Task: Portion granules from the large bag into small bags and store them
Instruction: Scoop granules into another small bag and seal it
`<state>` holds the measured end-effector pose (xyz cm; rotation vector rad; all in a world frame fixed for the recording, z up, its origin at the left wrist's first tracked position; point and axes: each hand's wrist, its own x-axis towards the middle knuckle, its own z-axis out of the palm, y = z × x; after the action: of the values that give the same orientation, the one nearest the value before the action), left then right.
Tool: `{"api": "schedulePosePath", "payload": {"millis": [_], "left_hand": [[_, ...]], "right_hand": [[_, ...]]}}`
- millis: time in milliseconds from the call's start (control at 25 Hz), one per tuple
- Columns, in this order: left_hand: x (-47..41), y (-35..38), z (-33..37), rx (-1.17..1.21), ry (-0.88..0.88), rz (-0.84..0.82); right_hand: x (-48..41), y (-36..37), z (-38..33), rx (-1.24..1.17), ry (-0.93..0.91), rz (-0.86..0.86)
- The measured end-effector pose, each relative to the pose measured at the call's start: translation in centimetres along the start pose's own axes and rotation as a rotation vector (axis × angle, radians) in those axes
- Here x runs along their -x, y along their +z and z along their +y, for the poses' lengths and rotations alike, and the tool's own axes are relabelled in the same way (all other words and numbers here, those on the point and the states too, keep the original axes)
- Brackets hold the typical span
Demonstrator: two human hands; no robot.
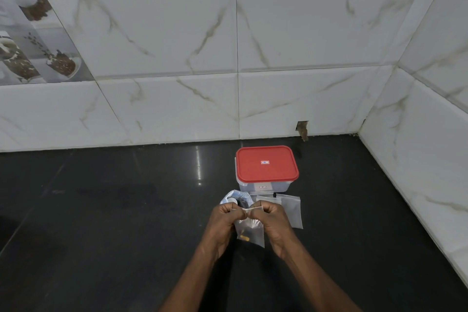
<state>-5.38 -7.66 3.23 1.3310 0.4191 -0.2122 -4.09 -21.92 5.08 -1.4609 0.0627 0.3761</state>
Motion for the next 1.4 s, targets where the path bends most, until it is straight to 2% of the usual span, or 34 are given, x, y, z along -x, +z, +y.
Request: {"api": "schedulePosePath", "payload": {"millis": [160, 360, 800, 1080, 1280, 1400], "left_hand": [[0.4, -0.5, 0.0, -0.015, 0.013, -0.030], [1.0, -0.5, -0.2, 0.060, 0.001, 0.019], [1.5, -0.3, -0.1, 0.027, 0.008, 0.005], [1.0, 0.4, -0.2, -0.011, 0.044, 0.020], [1.1, 1.2, -0.5, -0.064, 0.034, 0.114], [1.3, 1.2, -0.8, -0.098, 0.043, 0.127]], "right_hand": [[-0.2, -0.5, 0.1, -0.013, -0.025, 0.049], [0.0, -0.7, 0.2, -0.038, 0.016, 0.056], [-0.1, -1.0, 0.7, 0.082, -0.016, 0.004], [-0.1, -1.5, 0.9, 0.134, -0.036, 0.065], [-0.1, -1.6, 1.6, 0.086, -0.002, 0.034], [-0.1, -1.8, 1.8, 0.064, 0.015, 0.080]]}}
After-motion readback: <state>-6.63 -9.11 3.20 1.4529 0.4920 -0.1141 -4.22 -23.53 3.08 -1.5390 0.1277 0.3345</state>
